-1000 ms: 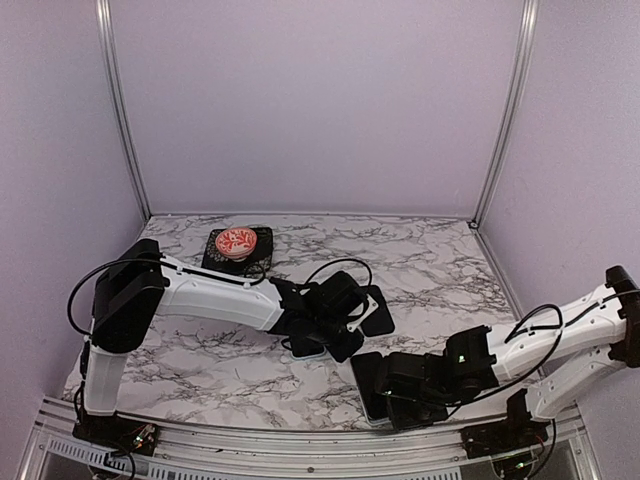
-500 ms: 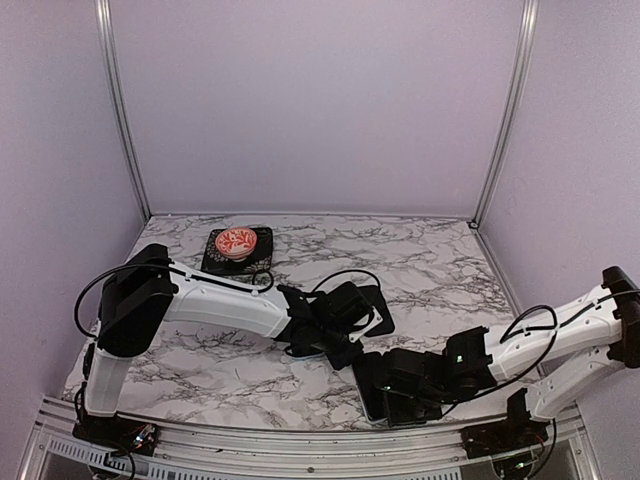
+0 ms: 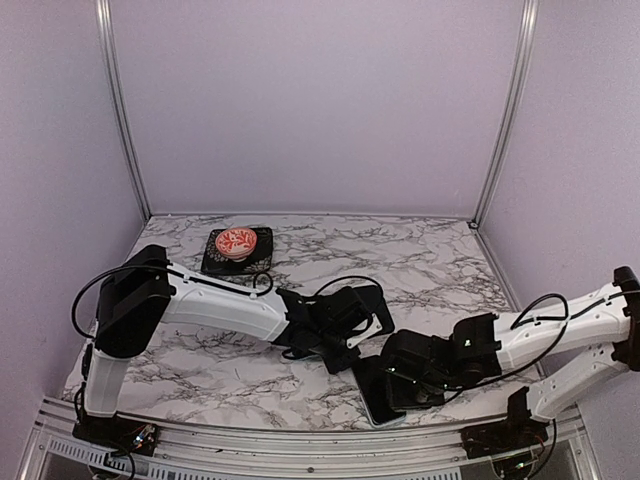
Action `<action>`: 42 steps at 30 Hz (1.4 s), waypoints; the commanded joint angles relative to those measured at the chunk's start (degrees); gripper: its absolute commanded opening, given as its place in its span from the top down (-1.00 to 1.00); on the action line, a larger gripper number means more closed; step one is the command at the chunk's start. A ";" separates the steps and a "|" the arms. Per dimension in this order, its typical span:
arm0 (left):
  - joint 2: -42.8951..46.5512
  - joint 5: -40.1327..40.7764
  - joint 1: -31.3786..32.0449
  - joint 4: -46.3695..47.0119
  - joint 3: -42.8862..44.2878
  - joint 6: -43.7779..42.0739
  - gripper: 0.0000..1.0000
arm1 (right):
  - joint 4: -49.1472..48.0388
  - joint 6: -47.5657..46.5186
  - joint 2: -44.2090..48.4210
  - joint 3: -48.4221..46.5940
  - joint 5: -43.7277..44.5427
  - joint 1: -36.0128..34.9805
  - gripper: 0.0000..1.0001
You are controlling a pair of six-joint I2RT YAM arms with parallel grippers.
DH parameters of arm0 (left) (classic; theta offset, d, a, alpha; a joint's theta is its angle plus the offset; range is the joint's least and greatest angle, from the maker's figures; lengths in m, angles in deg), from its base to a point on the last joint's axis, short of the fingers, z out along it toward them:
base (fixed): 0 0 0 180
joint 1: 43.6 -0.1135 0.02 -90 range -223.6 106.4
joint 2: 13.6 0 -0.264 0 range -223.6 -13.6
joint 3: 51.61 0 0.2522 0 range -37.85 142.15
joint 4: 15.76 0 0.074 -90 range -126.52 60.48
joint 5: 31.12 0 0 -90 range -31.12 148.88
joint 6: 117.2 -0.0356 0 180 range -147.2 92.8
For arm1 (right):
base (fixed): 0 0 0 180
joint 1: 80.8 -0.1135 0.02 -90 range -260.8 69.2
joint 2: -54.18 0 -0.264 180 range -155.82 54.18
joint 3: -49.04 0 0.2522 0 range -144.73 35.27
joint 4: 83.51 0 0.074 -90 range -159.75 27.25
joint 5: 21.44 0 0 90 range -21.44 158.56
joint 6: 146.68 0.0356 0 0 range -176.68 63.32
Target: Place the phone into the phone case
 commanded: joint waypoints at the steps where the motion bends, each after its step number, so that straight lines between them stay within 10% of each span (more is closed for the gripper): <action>1: 6.65 6.29 -2.61 -1.20 1.31 5.71 0.47 | 6.53 -4.66 1.80 -6.09 2.27 1.89 0.35; 5: 10.42 8.68 -4.46 -1.11 0.46 9.27 0.40 | 9.25 -11.15 -1.18 -9.22 0.66 5.90 -0.89; 7: 12.78 8.72 -5.35 -1.04 -0.89 11.30 0.37 | 10.75 -14.60 -3.00 -10.64 -0.64 7.68 -0.97; 27: 18.42 5.83 -7.61 2.64 -8.93 16.47 0.32 | 10.93 -26.92 -20.47 -19.59 -5.32 9.57 -0.86; 42: 18.19 6.68 -7.67 3.00 -9.20 16.24 0.32 | 4.50 -24.08 -19.72 -11.93 -2.53 10.09 0.08</action>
